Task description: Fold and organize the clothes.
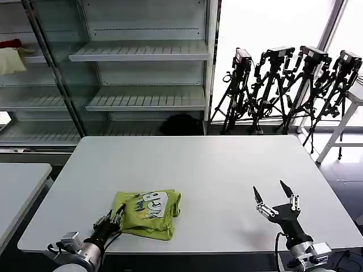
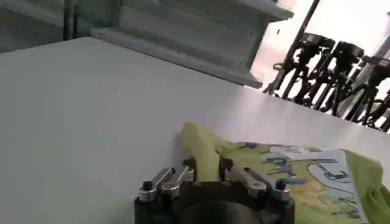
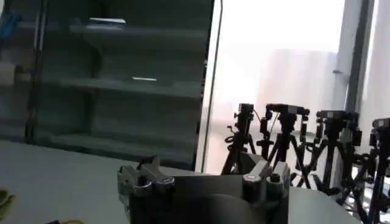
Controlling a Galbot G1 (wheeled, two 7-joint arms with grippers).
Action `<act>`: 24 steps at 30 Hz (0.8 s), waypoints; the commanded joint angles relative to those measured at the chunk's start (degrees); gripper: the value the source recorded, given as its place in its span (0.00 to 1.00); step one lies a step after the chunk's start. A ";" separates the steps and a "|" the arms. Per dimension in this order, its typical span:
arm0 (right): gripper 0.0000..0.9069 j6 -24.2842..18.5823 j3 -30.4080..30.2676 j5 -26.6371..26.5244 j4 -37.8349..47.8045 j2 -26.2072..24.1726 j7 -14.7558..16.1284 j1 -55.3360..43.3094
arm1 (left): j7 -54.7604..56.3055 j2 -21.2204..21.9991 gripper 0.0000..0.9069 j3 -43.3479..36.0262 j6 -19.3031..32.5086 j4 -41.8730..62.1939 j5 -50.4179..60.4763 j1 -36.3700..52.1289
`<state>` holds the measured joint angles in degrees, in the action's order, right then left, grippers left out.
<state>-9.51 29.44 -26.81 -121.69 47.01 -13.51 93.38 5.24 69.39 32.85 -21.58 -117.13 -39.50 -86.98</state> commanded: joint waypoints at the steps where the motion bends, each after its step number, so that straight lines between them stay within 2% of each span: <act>1: 1.00 0.02 -0.15 -0.03 -0.09 -0.15 -0.01 -0.26 | -0.52 -0.77 0.00 0.09 5.29 -0.18 2.54 -0.56; 7: 1.00 0.83 -2.31 0.01 0.20 0.32 -0.02 -2.84 | -0.36 -5.05 0.00 4.10 7.99 -2.42 2.51 -2.48; 12: 1.00 1.00 -2.89 -0.13 0.33 0.39 0.11 -4.25 | 0.23 -13.34 0.00 14.97 7.95 -1.01 -1.95 -3.61; 14: 1.00 1.02 -2.98 -0.35 0.43 0.39 0.12 -4.65 | -0.17 -17.83 0.00 21.77 7.53 0.47 -4.23 -4.03; 20: 1.00 0.56 -2.53 -0.50 0.40 0.12 0.27 -4.14 | -6.19 -26.66 0.00 39.35 5.60 2.29 -6.77 -2.82; 24: 1.00 0.53 -2.00 -0.47 0.24 0.08 0.26 -3.61 | -11.77 -29.48 0.00 40.04 5.92 -0.82 -3.39 -1.34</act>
<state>-8.96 27.42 -27.26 -121.25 47.16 -13.26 90.15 2.09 52.15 55.80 -15.88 -116.68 -42.81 -89.30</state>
